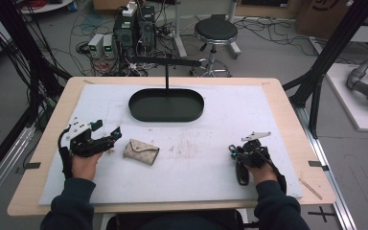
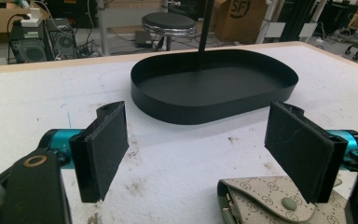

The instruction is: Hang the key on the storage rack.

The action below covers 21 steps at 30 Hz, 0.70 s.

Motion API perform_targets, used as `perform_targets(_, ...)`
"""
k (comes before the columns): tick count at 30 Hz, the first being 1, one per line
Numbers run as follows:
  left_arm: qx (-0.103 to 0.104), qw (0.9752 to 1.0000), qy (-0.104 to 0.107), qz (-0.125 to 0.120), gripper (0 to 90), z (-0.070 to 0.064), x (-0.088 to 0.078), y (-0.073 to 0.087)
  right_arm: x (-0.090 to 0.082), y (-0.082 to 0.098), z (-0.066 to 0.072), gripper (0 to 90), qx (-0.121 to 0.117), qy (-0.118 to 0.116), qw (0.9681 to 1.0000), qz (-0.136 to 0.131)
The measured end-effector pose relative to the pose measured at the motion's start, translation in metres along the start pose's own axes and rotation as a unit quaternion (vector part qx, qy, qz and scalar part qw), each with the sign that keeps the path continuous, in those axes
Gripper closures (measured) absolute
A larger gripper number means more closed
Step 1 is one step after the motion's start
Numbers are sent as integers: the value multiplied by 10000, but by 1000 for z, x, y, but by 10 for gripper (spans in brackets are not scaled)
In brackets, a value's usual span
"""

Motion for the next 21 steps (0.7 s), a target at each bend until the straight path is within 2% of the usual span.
perform_targets(4,-1,10000,-5,5,213,1,0,0,0,0,-2,717,-61,-85,9999,-12)
perform_targets(6,-8,10000,-8,8,213,1,0,0,0,-2,-3,716,-8,-223,9997,-78)
perform_targets(9,2,10000,-6,12,214,1,0,0,0,-3,-4,716,22,-274,9994,-186)
perform_targets(11,-4,10000,-6,4,214,0,0,0,1,-2,-7,708,153,-420,9986,-281)
perform_targets(13,-4,10000,-3,10,214,0,0,0,1,-2,-8,681,213,-445,9983,-302)
perform_targets(14,-6,10000,-18,8,214,1,0,0,-2,-1,-10,549,327,-415,9979,-361)
perform_targets(17,-9,10000,-8,0,214,1,0,0,-10,2,-10,514,355,-287,9981,-410)
perform_targets(21,-13,10000,-11,3,214,1,0,0,-15,6,-7,485,333,-270,9985,-333)
Point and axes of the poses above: each handheld gripper's, and its own axes: x roughly forward along the jaws, y roughly out of its underside, z roughly to its left, the point moved 1 cm from there along x, roughly forward along the jaws, and after that the axes turned 3 degrees about -y, right-handed, at the moved point
